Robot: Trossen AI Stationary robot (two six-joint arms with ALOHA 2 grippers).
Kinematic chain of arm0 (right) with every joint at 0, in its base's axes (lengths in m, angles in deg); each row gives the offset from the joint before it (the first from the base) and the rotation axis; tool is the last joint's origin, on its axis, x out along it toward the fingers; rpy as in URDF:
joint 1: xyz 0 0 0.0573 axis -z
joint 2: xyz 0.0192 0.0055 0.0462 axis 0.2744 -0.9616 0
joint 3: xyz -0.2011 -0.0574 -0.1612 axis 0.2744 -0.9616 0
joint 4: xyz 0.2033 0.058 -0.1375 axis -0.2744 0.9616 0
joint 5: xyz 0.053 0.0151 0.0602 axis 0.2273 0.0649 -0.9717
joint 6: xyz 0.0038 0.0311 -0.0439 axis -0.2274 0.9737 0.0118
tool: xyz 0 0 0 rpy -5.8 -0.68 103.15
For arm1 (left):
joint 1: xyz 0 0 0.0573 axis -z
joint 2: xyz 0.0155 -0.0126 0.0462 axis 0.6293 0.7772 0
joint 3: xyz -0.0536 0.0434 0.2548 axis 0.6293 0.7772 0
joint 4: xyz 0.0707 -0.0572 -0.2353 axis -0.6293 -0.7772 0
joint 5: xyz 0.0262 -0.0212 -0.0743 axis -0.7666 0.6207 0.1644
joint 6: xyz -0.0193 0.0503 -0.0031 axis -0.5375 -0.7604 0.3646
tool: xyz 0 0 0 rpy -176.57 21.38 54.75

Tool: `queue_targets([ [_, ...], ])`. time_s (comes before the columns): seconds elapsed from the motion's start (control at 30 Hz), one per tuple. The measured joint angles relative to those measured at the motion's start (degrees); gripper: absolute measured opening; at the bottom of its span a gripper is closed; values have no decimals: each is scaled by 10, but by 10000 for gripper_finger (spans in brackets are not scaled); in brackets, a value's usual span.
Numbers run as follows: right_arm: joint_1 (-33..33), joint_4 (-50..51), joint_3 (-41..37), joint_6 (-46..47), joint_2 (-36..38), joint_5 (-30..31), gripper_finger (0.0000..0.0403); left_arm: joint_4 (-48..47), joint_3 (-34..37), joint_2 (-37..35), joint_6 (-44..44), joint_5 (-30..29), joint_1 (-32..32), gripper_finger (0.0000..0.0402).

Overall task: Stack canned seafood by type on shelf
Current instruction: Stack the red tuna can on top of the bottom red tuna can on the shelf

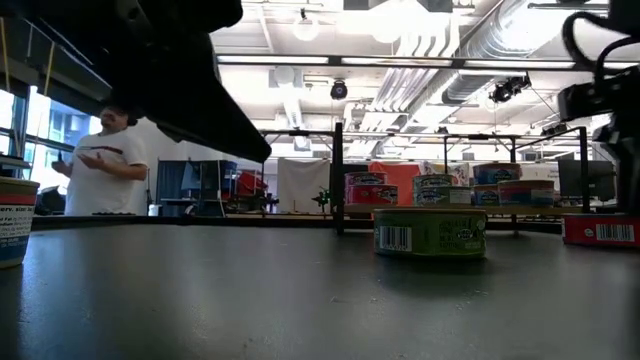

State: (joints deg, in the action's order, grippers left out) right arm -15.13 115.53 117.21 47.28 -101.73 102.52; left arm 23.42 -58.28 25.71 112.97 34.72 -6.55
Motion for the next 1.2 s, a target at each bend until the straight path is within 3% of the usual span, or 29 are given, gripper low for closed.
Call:
queue_targets([
  [0.17,55,-92,0,-51,-39,-5,75,-2,0,0,0,0,-10,0],
  [0.4,126,-296,19,-179,-49,-21,57,6,0,0,-23,0,-13,0],
  [0.5,131,-271,52,-235,-48,-24,57,7,0,0,-23,0,-13,0],
  [0.67,103,-246,68,-393,-49,-84,60,7,0,0,-23,0,-13,0],
  [0.8,68,-237,50,-488,-54,-94,92,7,0,0,-23,0,-13,0],
  [1.0,5,-231,21,-542,-83,36,137,8,0,0,-24,-1,-13,0],
  [1.2,-37,-232,16,-537,-151,130,96,12,0,0,-58,-11,-13,0],
])
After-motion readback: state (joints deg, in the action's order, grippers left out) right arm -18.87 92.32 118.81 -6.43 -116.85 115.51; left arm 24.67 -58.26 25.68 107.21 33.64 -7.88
